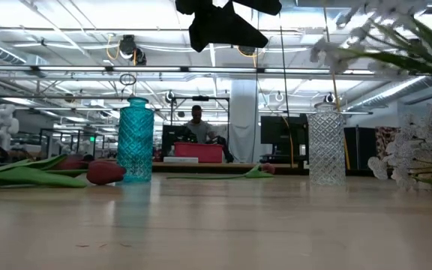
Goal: Sort flowers into vase by color
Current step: Move the top white daisies to the bottom right of the table
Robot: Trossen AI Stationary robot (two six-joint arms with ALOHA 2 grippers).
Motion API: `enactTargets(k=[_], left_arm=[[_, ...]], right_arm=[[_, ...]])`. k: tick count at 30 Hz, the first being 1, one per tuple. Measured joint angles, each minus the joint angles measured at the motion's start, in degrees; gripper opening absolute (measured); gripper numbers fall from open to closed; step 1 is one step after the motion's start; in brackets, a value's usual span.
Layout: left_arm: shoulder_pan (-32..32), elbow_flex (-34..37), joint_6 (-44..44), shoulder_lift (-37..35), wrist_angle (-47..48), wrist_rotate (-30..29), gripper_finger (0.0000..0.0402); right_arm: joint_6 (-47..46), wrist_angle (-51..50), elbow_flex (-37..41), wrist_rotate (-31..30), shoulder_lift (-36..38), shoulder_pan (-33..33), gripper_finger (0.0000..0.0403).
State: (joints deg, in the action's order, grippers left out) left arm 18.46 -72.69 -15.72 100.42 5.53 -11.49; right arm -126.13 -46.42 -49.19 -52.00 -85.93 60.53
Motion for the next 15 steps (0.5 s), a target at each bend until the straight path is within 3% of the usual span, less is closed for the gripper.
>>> enactTargets(k=[15], left_arm=[[-0.1, 0.0, 1.1, 0.0, 0.0, 0.0, 0.0261]], right_arm=[[-0.4, -0.3, 0.0, 1.4, -7.2, -0.6, 0.0]])
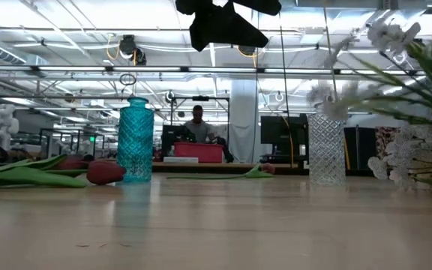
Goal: Sort flowers into vase by color
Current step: Move the top white daisies to the bottom right of the table
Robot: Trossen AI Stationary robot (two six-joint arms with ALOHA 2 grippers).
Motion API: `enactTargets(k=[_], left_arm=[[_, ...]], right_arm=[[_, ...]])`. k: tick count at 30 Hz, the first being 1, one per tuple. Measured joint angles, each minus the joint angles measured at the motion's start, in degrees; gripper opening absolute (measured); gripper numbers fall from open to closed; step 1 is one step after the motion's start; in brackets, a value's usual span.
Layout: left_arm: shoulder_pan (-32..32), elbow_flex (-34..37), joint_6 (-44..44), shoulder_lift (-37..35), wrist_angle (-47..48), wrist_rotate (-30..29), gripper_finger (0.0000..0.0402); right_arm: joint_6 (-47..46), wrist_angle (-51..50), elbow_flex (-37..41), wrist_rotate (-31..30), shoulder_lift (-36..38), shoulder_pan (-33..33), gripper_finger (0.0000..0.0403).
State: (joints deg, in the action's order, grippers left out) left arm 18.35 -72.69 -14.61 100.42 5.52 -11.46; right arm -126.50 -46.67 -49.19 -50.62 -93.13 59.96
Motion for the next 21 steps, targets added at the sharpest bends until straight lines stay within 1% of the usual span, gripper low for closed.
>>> enactTargets(k=[2, 7, 14, 18, 21], left_arm=[[0.0, 0.0, 0.0, 0.0, 0.0, 0.0, 0.0261], [0.0, 0.0, 0.0, 0.0, 0.0, 0.0, 0.0261], [-0.2, 0.0, 0.0, 0.0, -0.5, 0.0, 0.0261], [-0.3, 0.0, -0.1, 0.0, -0.5, 0.0, 0.0261], [-0.4, 0.0, 0.0, 0.0, -0.5, 0.0, 0.0261]], right_arm=[[0.1, 0.0, 0.0, 0.2, -1.0, 0.0, 0.0], [1.3, -0.2, 0.0, 5.6, -2.8, 0.2, 0.0], [1.2, -0.3, 0.0, 6.6, -3.3, 0.5, 0.0], [2.2, -2.8, 0.0, 12.7, -3.3, 0.5, 0.0], [1.9, -3.7, 0.0, 15.2, -3.3, 0.5, 0.0]])
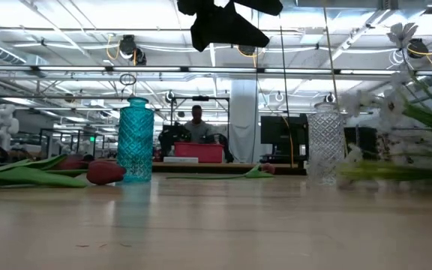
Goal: Sort flowers into vase by color
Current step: Move the top white daisies to the bottom right of the table, then adjust the bottom right white flowers
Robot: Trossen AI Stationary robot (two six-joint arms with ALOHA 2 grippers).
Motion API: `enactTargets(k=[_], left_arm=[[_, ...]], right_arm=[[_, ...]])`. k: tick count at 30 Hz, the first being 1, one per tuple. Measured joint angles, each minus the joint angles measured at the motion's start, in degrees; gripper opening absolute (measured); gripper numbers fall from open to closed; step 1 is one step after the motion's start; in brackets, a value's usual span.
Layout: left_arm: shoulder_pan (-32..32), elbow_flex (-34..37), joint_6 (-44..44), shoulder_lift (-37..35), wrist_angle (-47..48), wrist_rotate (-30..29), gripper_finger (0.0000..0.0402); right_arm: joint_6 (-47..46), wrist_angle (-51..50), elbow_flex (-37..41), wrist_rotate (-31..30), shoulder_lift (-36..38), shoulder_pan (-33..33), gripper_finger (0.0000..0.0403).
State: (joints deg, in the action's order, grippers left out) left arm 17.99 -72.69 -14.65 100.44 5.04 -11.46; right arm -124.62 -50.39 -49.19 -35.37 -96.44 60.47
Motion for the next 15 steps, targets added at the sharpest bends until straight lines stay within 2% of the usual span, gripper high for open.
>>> enactTargets(k=[5, 8, 15], left_arm=[[0.0, 0.0, 0.0, 0.0, 0.0, 0.0, 0.0261], [0.0, 0.0, 0.0, 0.0, 0.0, -0.2, 0.0261], [-0.1, 0.0, 2.0, 0.0, 0.1, -5.1, 0.0261]], right_arm=[[-0.1, 0.6, 0.0, 0.1, 0.1, 0.0, 0.0028], [-0.2, 0.9, -0.1, 0.2, 0.8, 0.0, 0.0065], [2.3, 0.2, -2.5, 1.3, 4.0, 0.0, 0.0148]])
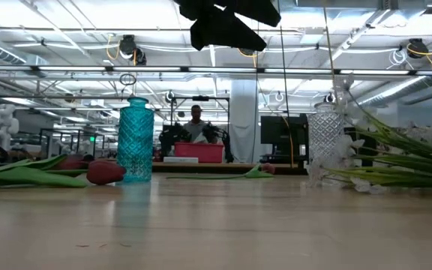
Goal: Sort flowers into vase by color
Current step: Adjust the bottom right white flowers
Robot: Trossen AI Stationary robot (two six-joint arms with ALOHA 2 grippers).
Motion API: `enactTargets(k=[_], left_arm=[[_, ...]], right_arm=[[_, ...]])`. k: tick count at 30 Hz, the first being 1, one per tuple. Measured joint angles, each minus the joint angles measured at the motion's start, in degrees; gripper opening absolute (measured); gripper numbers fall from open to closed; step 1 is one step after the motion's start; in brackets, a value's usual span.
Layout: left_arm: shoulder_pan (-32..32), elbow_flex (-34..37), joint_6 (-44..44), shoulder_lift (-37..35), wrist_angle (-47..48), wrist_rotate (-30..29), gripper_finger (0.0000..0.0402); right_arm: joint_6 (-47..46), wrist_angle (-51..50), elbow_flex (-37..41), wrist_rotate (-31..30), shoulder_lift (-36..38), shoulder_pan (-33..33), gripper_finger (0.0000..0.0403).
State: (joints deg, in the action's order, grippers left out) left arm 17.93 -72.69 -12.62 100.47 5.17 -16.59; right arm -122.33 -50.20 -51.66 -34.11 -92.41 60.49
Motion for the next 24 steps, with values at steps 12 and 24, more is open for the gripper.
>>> enactTargets(k=[12, 24], left_arm=[[0.0, 0.0, -0.1, 0.0, -0.1, -0.1, 0.0261], [0.2, 0.0, -0.4, 0.0, 0.2, -0.2, 0.0261]], right_arm=[[1.8, -25.3, -10.3, 23.3, 4.1, -1.2, 0.0177], [5.5, -16.2, 0.4, 25.7, 4.0, -2.5, 0.01]])
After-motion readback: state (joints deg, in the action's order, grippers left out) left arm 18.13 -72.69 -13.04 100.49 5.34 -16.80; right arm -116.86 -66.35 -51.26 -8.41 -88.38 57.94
